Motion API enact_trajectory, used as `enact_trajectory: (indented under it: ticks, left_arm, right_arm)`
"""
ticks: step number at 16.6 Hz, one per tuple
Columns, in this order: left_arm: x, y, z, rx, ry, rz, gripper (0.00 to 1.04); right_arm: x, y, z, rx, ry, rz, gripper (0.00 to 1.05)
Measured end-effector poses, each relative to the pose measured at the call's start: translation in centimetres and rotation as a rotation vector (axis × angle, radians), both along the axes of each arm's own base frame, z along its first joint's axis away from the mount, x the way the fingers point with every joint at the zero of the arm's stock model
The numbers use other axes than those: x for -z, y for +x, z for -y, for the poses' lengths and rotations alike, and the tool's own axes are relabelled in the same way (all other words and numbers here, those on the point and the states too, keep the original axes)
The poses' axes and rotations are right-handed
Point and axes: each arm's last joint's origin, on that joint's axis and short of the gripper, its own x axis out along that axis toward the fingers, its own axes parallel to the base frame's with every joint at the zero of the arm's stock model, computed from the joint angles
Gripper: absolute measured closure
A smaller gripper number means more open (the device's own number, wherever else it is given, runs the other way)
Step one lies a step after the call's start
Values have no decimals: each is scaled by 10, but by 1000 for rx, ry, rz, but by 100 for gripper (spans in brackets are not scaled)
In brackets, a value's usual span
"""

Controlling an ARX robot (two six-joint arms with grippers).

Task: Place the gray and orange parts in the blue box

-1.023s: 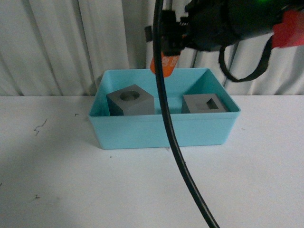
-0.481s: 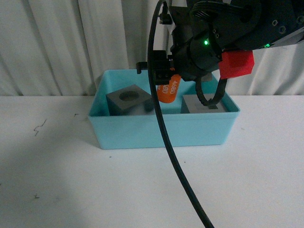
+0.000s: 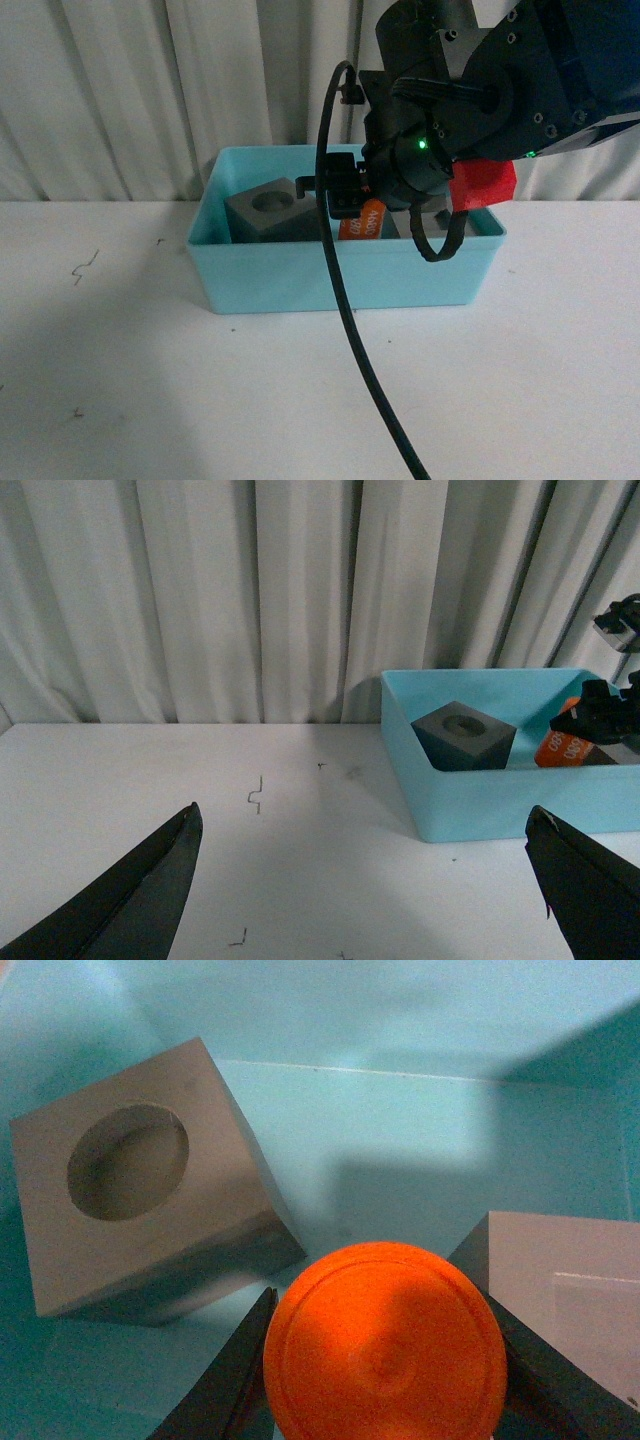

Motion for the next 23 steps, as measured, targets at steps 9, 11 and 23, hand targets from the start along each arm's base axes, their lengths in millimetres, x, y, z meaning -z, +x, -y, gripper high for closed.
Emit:
enact_trajectory:
  ticks: [9,11,23]
  left_arm:
    - [0,0,0,0,0,-1,7]
    - [0,0,0,0,0,0,7]
    - [0,0,0,0,0,0,7]
  right_arm:
    - [12,5,-13,3,-3,-32,57]
    - [10,7,-15,4,-1,-27,57]
    - [-78,-29,9,42,108,261,7]
